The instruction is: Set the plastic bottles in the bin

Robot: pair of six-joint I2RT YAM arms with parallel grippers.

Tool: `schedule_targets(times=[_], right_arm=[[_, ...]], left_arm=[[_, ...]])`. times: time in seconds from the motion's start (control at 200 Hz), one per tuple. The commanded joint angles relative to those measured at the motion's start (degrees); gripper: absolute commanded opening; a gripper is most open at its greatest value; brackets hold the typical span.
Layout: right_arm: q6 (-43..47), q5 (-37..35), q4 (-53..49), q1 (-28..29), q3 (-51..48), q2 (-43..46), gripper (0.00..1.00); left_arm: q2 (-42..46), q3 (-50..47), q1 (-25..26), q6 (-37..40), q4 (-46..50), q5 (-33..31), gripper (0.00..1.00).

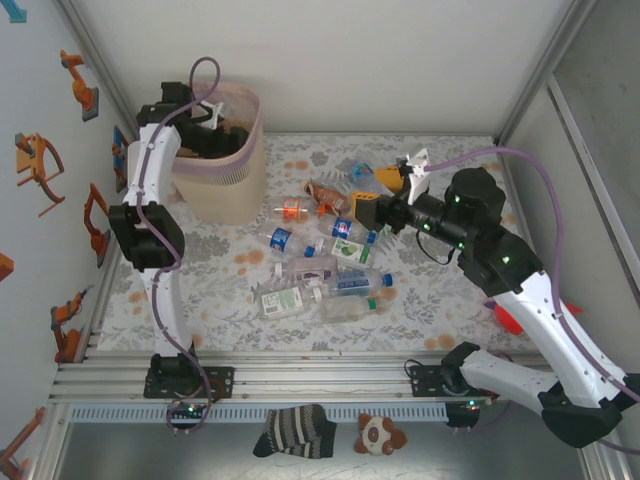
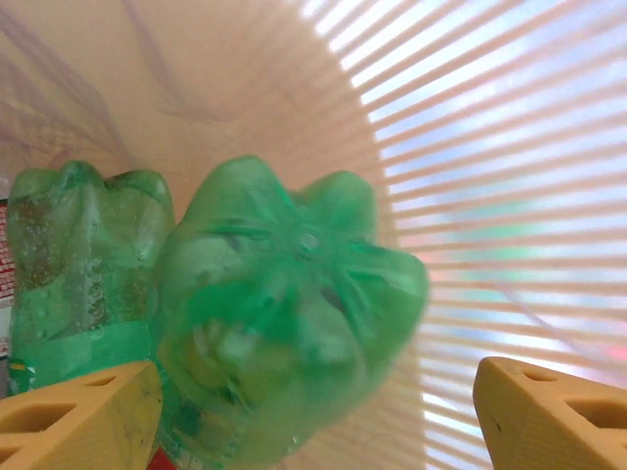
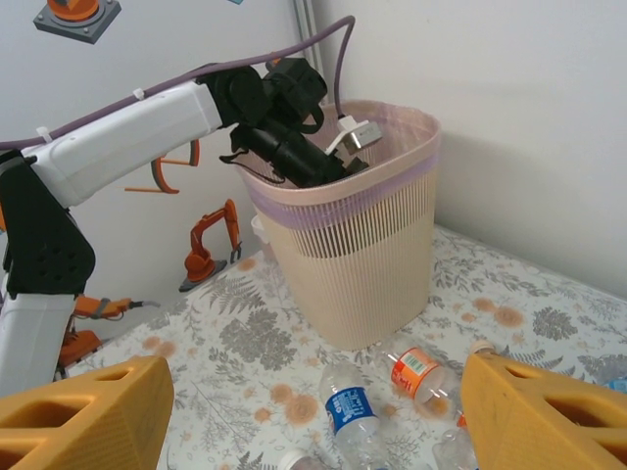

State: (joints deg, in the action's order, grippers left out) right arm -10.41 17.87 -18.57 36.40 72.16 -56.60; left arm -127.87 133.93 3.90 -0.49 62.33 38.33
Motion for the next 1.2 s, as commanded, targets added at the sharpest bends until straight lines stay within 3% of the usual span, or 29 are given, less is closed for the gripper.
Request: schedule_targets(times=[0.0,0.225,0.626,1.192], right_arm=[[0.9,-0.7,2.3,0.1,0.8,-0.1,0.76],[0.8,-0.3,2.6,0.1,1.0,-0.7,0.76],[0.8,-0.5,2.4,0.1,0.6,-0.4,0.76],[0.4,-3.0,0.1,0.1,1.3,-1.5,0.76]], left_arm=[[4.8,0.7,-0.8,-1.1,-0.3,0.2,0.84],[5.6,0.5,-1.2,-1.7,-0.9,0.5,0.82],[1.6,-2.4,-1.2,-1.1,-2.2,0.8,0.47],[-2.8,-6.6,-1.2,1.8,-0.2,-3.2,0.45]])
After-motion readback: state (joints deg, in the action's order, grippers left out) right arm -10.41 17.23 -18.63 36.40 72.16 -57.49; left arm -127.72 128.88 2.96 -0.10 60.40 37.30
